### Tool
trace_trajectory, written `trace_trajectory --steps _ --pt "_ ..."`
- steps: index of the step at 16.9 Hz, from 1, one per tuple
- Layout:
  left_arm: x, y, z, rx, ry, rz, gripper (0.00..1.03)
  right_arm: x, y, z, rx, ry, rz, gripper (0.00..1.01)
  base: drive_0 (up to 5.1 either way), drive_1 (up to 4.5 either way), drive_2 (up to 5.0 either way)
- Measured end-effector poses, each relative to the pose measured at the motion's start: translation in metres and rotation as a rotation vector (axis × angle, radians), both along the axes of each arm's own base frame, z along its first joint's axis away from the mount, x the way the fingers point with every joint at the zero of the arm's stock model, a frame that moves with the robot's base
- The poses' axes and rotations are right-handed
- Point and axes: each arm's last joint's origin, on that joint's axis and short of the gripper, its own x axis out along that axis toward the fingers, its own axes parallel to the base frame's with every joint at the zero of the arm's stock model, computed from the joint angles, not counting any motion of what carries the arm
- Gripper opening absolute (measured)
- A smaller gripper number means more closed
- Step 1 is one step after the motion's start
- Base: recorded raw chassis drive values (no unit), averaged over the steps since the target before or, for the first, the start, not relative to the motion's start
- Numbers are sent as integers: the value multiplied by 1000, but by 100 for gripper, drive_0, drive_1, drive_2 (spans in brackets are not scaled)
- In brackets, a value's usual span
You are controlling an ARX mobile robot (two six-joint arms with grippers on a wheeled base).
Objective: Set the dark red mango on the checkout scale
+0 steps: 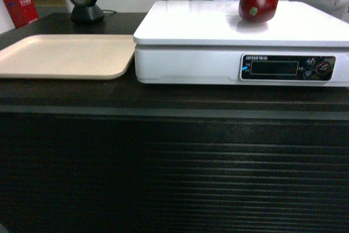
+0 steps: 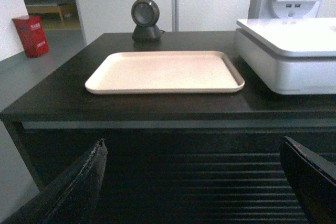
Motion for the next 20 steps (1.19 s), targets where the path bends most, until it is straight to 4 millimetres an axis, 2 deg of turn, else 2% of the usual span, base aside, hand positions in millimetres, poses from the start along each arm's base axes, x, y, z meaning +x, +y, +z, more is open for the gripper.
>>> trace_trajectory --steps 20 --pt "0 0 0 0 4 1 98 0 0 -1 0 6 1 98 0 0 0"
